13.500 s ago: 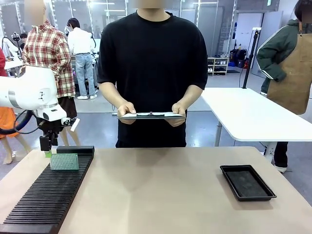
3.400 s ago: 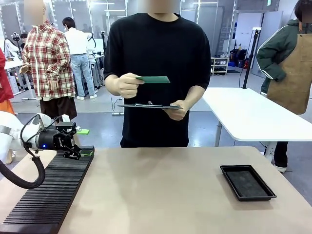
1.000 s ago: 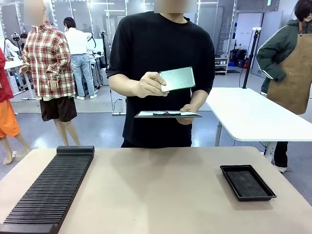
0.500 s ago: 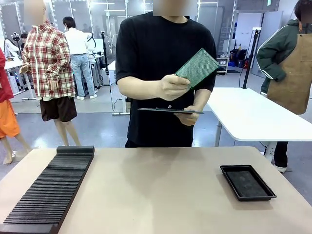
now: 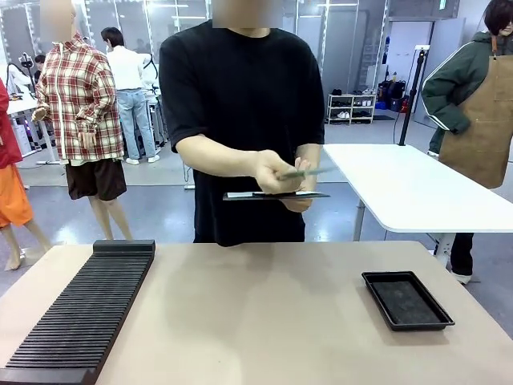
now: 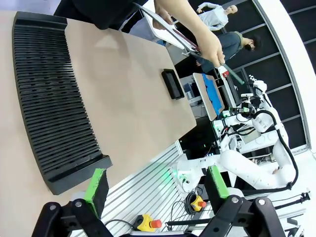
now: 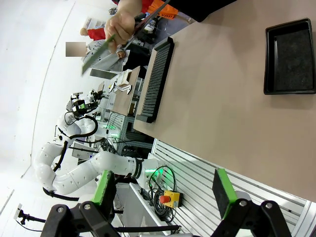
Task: Inspect the PCB.
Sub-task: Pick up the Blank PCB that the human is holding.
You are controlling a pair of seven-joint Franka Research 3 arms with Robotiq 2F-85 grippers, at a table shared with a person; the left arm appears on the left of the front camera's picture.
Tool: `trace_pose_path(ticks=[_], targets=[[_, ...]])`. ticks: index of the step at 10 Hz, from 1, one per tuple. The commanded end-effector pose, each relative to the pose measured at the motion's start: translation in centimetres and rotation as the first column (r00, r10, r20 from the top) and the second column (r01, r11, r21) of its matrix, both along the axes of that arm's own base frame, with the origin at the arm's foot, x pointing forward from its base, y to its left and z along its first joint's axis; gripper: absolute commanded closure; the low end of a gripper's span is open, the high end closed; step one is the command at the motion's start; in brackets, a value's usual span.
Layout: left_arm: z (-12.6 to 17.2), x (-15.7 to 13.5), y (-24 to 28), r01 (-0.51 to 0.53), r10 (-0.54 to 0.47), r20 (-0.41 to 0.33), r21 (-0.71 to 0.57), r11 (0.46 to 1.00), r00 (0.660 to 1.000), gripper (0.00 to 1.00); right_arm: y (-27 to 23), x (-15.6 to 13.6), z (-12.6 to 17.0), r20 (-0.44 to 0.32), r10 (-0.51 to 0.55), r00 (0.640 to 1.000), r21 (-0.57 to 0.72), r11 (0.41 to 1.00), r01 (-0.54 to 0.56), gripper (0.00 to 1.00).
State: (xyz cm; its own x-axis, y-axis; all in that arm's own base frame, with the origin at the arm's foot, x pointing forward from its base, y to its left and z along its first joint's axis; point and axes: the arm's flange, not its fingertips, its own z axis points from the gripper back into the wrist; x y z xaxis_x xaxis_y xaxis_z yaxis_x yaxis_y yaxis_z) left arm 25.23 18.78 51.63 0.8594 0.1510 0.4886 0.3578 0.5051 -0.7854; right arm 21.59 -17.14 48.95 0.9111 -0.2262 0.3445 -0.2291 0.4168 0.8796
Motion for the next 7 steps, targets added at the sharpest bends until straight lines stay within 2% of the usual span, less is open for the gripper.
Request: trace_pose_path(ticks=[1, 7], targets=[[0.02, -0.07, 0.02, 0.0, 0.001, -0.009, 0.007, 1.0, 1.0, 0.0, -0.1, -0.09, 0.24, 0.025, 0.005, 1.0, 0.008, 1.0, -0.005, 0.0], [0.02, -0.07, 0.02, 0.0, 0.001, -0.009, 0.007, 1.0, 1.0, 0.0, -0.1, -0.09, 0.24, 0.025, 0.005, 1.0, 0.008, 1.0, -0.005, 0.0]])
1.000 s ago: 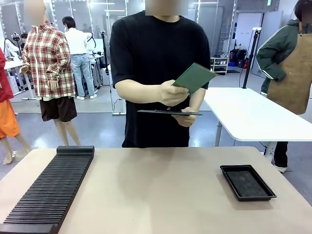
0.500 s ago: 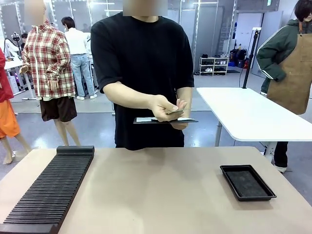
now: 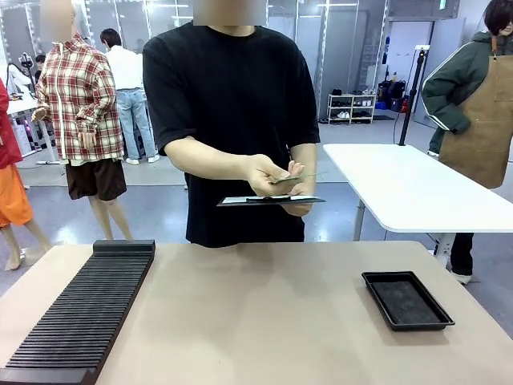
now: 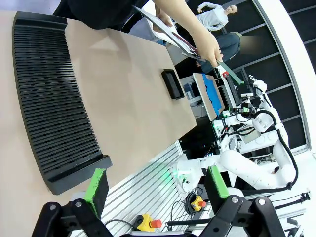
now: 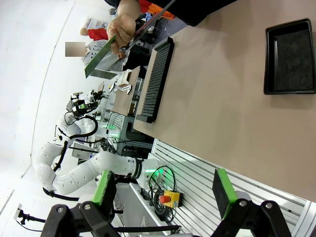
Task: Inspect the PCB.
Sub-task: Pick up the Blank PCB that the human is holding.
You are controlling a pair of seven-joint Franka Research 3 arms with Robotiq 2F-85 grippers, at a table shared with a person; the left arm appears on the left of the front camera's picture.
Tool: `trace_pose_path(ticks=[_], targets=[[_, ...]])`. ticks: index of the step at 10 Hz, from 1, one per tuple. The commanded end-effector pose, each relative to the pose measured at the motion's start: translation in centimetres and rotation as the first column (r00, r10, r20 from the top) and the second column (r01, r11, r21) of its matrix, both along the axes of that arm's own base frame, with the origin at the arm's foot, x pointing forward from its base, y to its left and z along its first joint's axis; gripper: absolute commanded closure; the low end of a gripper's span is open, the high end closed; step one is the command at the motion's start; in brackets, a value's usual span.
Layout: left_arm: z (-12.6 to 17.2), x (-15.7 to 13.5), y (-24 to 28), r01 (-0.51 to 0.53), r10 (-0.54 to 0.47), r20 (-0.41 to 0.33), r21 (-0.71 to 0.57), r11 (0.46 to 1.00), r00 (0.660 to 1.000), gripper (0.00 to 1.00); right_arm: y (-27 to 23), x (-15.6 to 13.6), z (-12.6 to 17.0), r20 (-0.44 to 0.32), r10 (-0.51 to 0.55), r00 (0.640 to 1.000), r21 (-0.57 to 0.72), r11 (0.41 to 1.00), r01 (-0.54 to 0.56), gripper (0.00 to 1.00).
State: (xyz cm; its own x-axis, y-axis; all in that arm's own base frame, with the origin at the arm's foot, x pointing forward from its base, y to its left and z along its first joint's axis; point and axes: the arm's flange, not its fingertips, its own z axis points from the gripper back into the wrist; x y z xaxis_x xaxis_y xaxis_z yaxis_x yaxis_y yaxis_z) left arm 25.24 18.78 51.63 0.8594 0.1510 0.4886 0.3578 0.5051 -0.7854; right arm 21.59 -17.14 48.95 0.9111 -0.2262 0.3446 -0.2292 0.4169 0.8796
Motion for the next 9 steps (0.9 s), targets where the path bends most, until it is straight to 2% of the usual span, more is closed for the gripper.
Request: trace_pose_path(ticks=[1, 2, 3, 4, 5, 6, 7, 9], targets=[[0.0, -0.1, 0.0, -0.001, 0.001, -0.009, 0.007, 1.0, 1.0, 0.0, -0.1, -0.1, 0.2, 0.024, 0.005, 1.0, 0.008, 1.0, -0.005, 0.0], [0.0, -0.1, 0.0, -0.001, 0.001, -0.009, 0.007, 1.0, 1.0, 0.0, 0.0, 0.0, 0.0, 0.0, 0.0, 1.0, 0.0, 1.0, 0.0, 0.0], [0.0, -0.1, 0.0, -0.001, 0.001, -0.009, 0.007, 1.0, 1.0, 0.0, 0.6, -0.5, 2.5, -0.003, 0.096, 0.995, 0.085, 0.992, -0.096, 0.0], [0.0, -0.1, 0.0, -0.001, 0.001, -0.009, 0.007, 1.0, 1.0, 0.0, 1.0, 0.0, 4.4, -0.116, 0.054, 0.992, 0.087, 0.995, -0.044, 0.0], [0.0, -0.1, 0.0, -0.001, 0.001, -0.009, 0.007, 1.0, 1.0, 0.0, 1.6, 0.3, 5.9, -0.166, 0.042, 0.985, 0.101, 0.995, -0.026, 0.0], [0.0, -0.1, 0.0, -0.001, 0.001, -0.009, 0.007, 1.0, 1.0, 0.0, 2.8, 1.1, 7.1, -0.18, 0.071, 0.981, 0.179, 0.983, -0.038, 0.0], [0.0, -0.1, 0.0, -0.001, 0.001, -0.009, 0.007, 1.0, 1.0, 0.0, 4.4, 2.3, 7.7, -0.272, 0.048, 0.961, 0.223, 0.975, 0.015, 0.0], [0.0, -0.1, 0.0, -0.001, 0.001, -0.009, 0.007, 1.0, 1.0, 0.0, 8.0, 4.5, 9.1, -0.347, 0.071, 0.935, 0.272, 0.962, 0.028, 0.0]])
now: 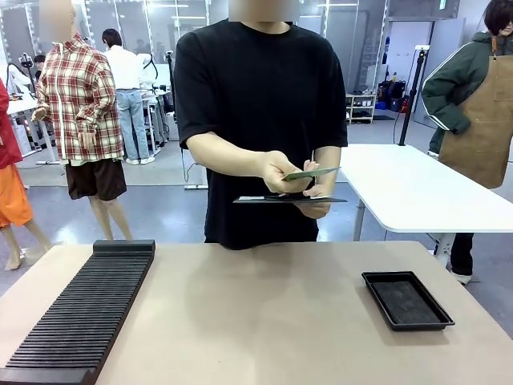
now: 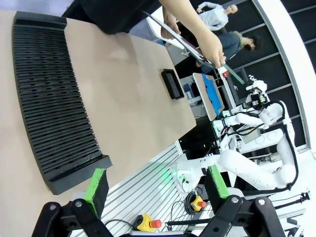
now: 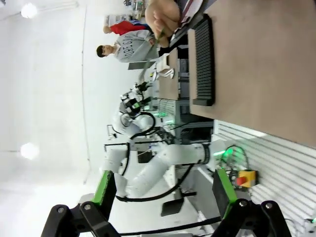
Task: Inspect the PCB.
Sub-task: Pick up the Blank PCB that the human is holding.
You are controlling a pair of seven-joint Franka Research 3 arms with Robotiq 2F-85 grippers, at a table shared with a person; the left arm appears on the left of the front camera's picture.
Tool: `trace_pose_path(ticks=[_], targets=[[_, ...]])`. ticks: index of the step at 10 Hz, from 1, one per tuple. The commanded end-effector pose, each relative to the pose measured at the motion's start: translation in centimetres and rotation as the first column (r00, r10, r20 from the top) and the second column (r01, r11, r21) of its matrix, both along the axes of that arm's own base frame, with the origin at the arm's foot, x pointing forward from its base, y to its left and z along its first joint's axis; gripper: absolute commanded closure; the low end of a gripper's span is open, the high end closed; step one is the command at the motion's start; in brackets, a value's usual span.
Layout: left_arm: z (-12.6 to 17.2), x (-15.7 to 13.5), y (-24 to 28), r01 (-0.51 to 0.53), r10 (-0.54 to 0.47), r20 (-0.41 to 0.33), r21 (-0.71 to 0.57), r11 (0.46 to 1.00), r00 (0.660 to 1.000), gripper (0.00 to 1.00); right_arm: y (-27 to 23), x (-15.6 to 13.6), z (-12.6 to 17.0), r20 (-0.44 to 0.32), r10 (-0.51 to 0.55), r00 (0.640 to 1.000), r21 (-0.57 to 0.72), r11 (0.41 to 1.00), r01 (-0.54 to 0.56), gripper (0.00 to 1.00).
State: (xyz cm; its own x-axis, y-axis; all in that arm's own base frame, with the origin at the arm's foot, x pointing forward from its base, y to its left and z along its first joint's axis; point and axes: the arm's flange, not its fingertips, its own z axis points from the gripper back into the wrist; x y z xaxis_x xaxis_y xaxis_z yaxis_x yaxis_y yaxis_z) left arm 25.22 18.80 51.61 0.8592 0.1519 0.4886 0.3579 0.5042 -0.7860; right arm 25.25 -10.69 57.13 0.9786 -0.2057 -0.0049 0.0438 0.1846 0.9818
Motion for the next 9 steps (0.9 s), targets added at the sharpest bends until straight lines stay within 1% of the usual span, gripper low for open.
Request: trace_pose_path(ticks=[1, 3, 5, 7, 9], targets=[[0.0, -0.1, 0.0, 0.0, 0.0, -0.009, 0.009, 1.0, 1.0, 0.0, 2.8, 1.5, 1.4, -0.076, -0.046, 0.996, 0.047, 0.998, 0.05, 0.0], [0.0, -0.1, 0.0, 0.0, 0.0, -0.009, 0.009, 1.0, 1.0, 0.0, 4.3, 2.3, 1.9, -0.085, -0.039, 0.996, 0.045, 0.998, 0.043, 0.0], [0.0, -0.1, 0.0, 0.0, 0.0, -0.009, 0.009, 1.0, 1.0, 0.0, 5.6, 3.3, 2.0, -0.122, -0.05, 0.991, 0.04, 0.998, 0.055, 0.0], [0.0, -0.1, 0.0, 0.0, 0.0, -0.009, 0.009, 1.0, 1.0, 0.0, 8.3, 5.4, 2.4, -0.161, -0.012, 0.987, 0.054, 0.998, 0.021, 0.0], [0.0, -0.1, 0.0, 0.0, 0.0, -0.009, 0.009, 1.0, 1.0, 0.0, 11.8, 8.0, 2.2, -0.225, 0.023, 0.974, 0.116, 0.993, 0.003, 0.0]])
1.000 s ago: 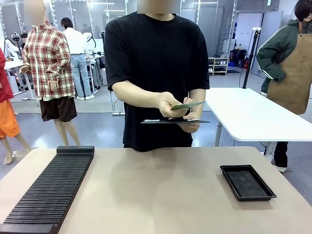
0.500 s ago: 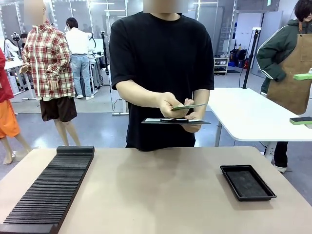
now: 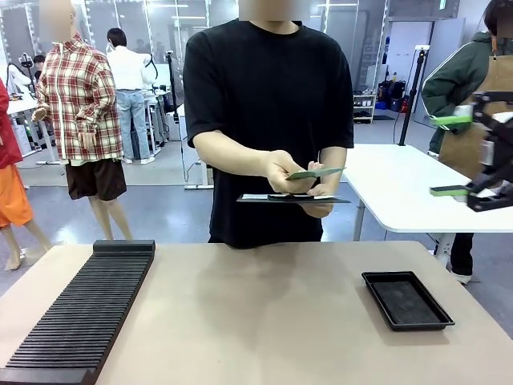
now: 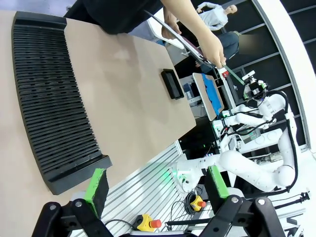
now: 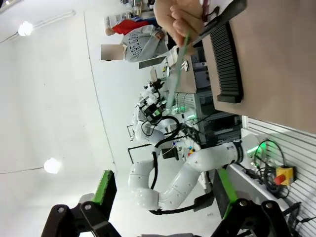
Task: Inspect the PCB.
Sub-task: Pick up the Blank PCB that the human is holding.
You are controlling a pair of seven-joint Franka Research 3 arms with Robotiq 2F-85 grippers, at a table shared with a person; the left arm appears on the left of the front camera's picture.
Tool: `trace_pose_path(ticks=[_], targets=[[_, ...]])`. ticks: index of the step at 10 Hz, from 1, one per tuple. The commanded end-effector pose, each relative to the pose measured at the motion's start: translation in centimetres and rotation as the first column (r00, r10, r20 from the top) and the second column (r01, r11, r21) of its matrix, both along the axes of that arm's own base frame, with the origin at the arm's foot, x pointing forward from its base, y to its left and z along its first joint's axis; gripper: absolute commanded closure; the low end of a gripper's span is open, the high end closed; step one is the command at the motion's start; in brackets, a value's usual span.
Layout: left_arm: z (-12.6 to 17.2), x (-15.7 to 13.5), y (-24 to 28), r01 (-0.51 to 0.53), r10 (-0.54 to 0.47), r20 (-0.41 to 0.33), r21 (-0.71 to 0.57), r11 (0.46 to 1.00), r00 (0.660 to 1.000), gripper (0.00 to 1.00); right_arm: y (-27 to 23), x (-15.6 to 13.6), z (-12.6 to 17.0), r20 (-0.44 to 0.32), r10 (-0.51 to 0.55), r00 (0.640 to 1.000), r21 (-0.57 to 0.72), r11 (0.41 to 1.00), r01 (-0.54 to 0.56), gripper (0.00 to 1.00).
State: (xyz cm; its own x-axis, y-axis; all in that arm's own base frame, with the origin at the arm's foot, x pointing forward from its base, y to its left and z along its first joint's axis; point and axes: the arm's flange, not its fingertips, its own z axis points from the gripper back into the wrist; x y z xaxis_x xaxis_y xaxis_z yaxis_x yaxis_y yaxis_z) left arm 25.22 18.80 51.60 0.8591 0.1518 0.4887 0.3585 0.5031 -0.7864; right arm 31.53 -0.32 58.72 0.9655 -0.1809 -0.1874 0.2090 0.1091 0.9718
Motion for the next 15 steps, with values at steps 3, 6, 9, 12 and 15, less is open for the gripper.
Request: trace_pose_path(ticks=[3, 6, 9, 12, 15], targets=[[0.1, -0.1, 0.0, -0.001, 0.001, -0.01, 0.01, 1.0, 1.0, 0.0, 5.7, 4.1, -0.4, -0.081, 0.089, 0.993, 0.066, 0.994, -0.084, 0.0], [0.1, -0.1, 0.0, -0.001, 0.001, -0.01, 0.01, 1.0, 1.0, 0.0, 7.7, 5.0, -1.2, -0.117, 0.142, 0.983, 0.07, 0.988, -0.134, 0.0], [0.1, -0.1, 0.0, -0.001, 0.001, -0.01, 0.01, 1.0, 1.0, 0.0, 10.6, 6.6, -2.9, -0.158, 0.172, 0.972, 0.085, 0.983, -0.16, 0.0], [0.1, -0.1, 0.0, -0.001, 0.001, -0.01, 0.01, 1.0, 1.0, 0.0, 11.5, 7.7, -4.0, -0.15, 0.165, 0.975, 0.119, 0.982, -0.148, 0.16], [0.1, -0.1, 0.0, -0.001, 0.001, -0.01, 0.01, 1.0, 1.0, 0.0, 11.3, 7.7, -4.6, -0.145, 0.159, 0.977, 0.127, 0.982, -0.141, 1.0]])
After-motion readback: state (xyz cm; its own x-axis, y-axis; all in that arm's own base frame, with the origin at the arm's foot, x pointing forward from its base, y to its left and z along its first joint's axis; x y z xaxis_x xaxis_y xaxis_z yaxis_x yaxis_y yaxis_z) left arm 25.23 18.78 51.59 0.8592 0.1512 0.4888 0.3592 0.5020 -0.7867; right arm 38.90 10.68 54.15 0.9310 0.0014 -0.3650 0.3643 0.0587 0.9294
